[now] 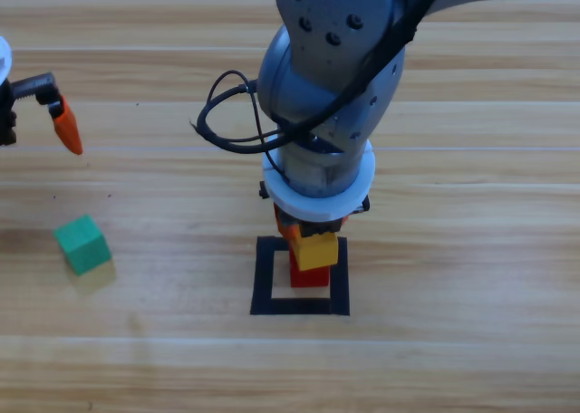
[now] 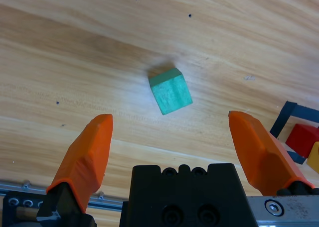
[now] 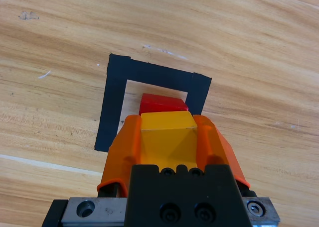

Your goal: Stack the blocks in the rectangular block: red at the bottom, yellow in the middle, green on top

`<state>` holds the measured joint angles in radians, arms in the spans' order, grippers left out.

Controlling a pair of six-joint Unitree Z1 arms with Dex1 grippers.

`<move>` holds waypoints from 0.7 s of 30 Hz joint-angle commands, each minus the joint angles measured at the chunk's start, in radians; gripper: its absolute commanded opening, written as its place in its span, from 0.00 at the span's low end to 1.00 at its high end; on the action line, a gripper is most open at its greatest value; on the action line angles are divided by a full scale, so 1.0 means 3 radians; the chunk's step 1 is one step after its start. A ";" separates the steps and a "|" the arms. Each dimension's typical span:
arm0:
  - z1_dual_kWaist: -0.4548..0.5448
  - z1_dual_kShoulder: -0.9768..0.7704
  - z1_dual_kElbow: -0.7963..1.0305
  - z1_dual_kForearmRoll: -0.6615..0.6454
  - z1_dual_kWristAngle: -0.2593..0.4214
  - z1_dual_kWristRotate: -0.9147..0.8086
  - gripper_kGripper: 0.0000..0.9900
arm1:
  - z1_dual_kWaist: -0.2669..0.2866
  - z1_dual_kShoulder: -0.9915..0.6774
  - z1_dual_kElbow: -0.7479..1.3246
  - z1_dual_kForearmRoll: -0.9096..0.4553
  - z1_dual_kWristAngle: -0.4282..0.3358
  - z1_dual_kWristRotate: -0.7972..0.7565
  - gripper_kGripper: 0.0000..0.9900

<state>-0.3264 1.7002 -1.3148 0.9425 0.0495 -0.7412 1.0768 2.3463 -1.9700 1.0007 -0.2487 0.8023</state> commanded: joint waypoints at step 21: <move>-0.0359 0.0085 0.0267 0.0095 0.0121 -0.1083 1.00 | 0.0113 0.0033 0.0016 0.0024 -0.0035 0.0128 0.35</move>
<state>-0.3691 1.7002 -1.2700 0.9631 0.0640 -1.0064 1.0769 2.3462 -1.9704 1.0007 -0.2487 0.8242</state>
